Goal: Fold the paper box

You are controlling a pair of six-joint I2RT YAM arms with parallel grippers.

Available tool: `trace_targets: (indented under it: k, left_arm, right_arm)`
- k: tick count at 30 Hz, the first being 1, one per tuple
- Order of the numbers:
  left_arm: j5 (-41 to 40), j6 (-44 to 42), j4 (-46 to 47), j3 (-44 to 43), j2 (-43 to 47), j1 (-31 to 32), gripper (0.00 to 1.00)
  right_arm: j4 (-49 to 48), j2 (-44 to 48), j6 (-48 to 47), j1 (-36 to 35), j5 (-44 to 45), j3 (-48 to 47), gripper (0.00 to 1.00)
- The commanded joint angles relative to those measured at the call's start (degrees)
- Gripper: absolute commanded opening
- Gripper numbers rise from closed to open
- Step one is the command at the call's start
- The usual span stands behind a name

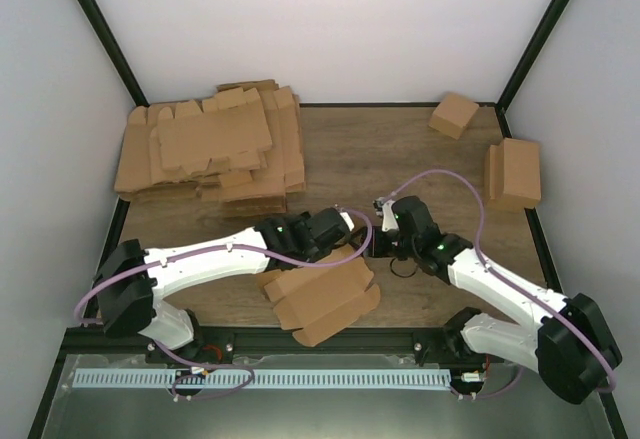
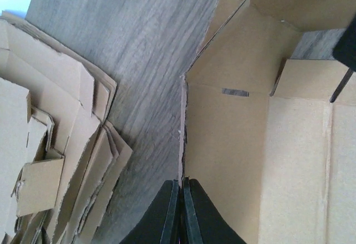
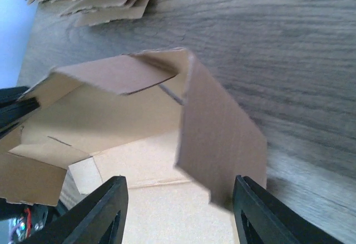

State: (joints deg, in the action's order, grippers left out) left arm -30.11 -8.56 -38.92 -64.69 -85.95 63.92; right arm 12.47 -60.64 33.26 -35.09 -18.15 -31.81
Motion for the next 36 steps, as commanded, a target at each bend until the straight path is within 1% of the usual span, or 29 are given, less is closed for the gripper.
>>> trace_targets:
  k: [1, 3, 5, 9, 11, 12, 14, 15, 16, 18, 20, 22, 24, 25, 30, 36]
  left_arm:
    - [-2.2, 2.3, -1.2, -0.2, -1.4, 0.6, 0.05]
    - [-2.5, 2.9, -1.2, -0.2, -1.7, 0.7, 0.06]
    - [-3.5, 3.4, -1.5, -0.2, -2.0, 0.7, 0.06]
    - [-6.4, 4.2, -1.4, -0.3, -2.0, 0.7, 0.07]
    - [-7.8, 4.5, -1.1, -0.4, -1.5, 0.5, 0.07]
    - [-8.4, 4.6, -0.9, -0.4, -1.4, 0.4, 0.08]
    - [-9.2, 4.7, -0.8, -0.7, -1.2, 0.2, 0.08]
    - [-9.3, 4.7, -0.9, -1.0, -1.2, 0.1, 0.08]
    - [-9.4, 4.8, -1.0, -1.3, -1.2, 0.0, 0.08]
    - [-9.4, 5.1, -1.2, -1.8, -1.4, 0.0, 0.08]
    - [-9.7, 5.7, -1.3, -2.1, -1.5, 0.0, 0.08]
    - [-9.8, 6.2, -1.5, -2.6, -1.8, 0.0, 0.08]
    - [-9.6, 6.6, -1.7, -3.0, -2.0, 0.0, 0.08]
    - [-9.5, 6.8, -1.9, -3.2, -2.2, 0.1, 0.08]
    - [-9.2, 7.1, -3.4, -4.7, -2.8, 0.0, 0.08]
    - [-8.6, 7.5, -3.7, -5.1, -2.7, 0.0, 0.08]
  right_arm:
    - [0.0, -0.2, 2.1, 0.1, -4.8, 0.1, 0.56]
    - [1.4, 0.5, 2.9, 0.1, -5.4, 0.2, 0.59]
    - [4.0, 1.7, 3.7, 0.1, -5.5, -0.3, 0.65]
    - [11.3, 5.3, 5.2, 0.1, -2.1, -0.9, 0.83]
    - [12.9, 6.7, 6.2, 0.1, -1.8, 0.6, 0.83]
    - [12.8, 7.1, 6.7, 0.1, -2.7, 1.6, 0.78]
    - [11.3, 7.8, 7.8, 0.1, -6.2, 3.7, 0.61]
    - [10.2, 8.2, 8.6, 0.1, -8.0, 4.8, 0.5]
    - [8.7, 8.5, 9.3, 0.0, -10.0, 5.7, 0.41]
    - [5.5, 8.9, 11.2, 0.1, -13.1, 7.7, 0.27]
    - [2.5, 8.2, 13.1, 0.1, -14.6, 9.4, 0.15]
    - [0.3, 6.7, 14.1, 0.1, -14.0, 10.4, 0.07]
    - [-1.5, 4.3, 14.5, 0.2, -12.1, 10.8, 0.01]
    - [-2.0, 2.9, 14.9, 0.2, -10.9, 10.6, 0.01]
    - [-5.1, -3.2, 17.1, 1.8, -8.4, 9.5, 0.01]
    - [-8.6, -7.4, 17.2, 6.9, -9.5, 9.4, 0.01]
